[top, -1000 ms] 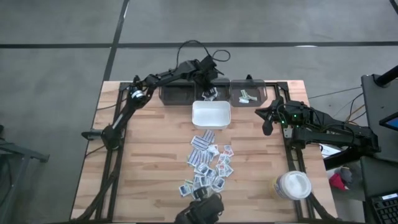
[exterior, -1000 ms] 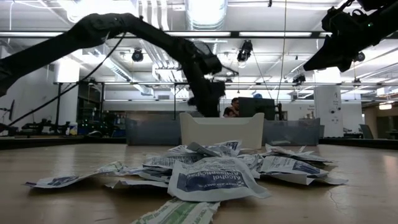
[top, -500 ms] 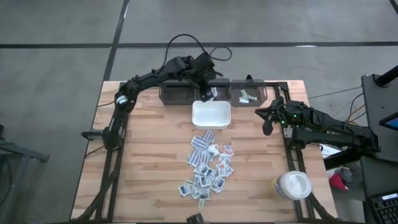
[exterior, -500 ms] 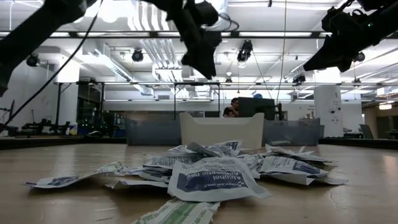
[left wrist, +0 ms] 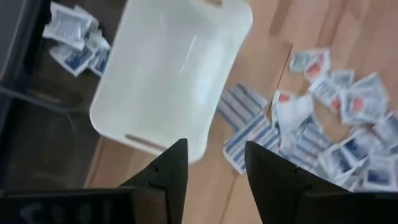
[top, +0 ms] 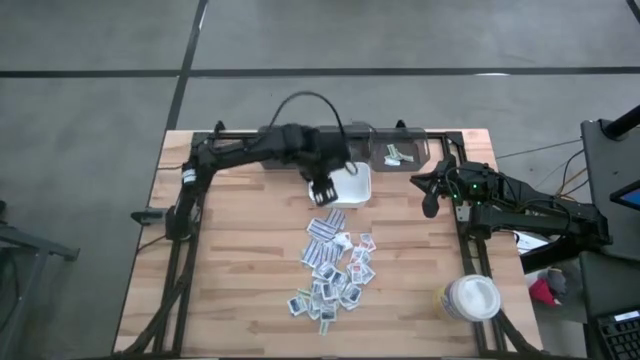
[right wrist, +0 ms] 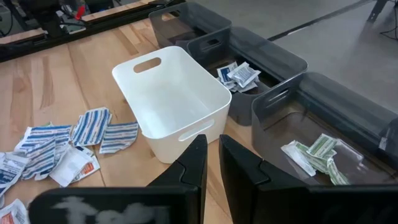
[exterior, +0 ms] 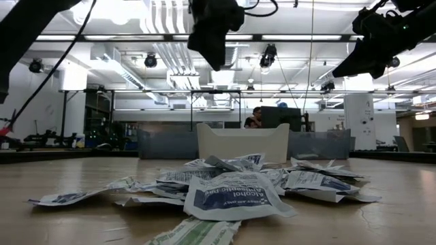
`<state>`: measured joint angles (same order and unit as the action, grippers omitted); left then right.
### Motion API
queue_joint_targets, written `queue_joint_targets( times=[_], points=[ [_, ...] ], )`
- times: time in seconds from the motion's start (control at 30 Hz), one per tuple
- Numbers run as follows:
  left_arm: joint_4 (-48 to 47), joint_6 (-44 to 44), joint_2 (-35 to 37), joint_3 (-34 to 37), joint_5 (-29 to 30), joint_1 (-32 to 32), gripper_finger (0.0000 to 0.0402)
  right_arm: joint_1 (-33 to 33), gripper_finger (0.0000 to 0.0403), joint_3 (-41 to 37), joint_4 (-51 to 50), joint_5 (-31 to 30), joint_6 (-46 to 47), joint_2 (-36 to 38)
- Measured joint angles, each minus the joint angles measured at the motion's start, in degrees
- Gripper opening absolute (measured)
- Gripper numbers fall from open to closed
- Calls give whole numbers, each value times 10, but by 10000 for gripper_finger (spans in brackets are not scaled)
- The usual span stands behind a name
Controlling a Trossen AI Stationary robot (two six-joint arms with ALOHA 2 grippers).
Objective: Pick & Place First Aid Supplies
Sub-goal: Put the blue alcohol pad into the middle gray bin
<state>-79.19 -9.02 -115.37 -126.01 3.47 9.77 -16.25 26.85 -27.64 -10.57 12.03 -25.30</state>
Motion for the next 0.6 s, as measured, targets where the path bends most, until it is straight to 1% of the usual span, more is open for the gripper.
queue_joint_targets(
  times=[0.13, 0.3, 0.47, 0.6],
  points=[
    [-12, -25, 1, 24, 55, -45, 151, 0, 38, 0, 0, 0, 0, 0],
    [-9, -66, 11, 84, 68, -94, 151, 0, 38, 0, 0, 0, 0, 0],
    [0, -131, 43, 175, 69, -141, 151, 0, 38, 0, 0, 0, 0, 0],
    [55, -192, 86, 269, 69, -182, 151, 0, 38, 0, 0, 0, 0, 0]
  ],
)
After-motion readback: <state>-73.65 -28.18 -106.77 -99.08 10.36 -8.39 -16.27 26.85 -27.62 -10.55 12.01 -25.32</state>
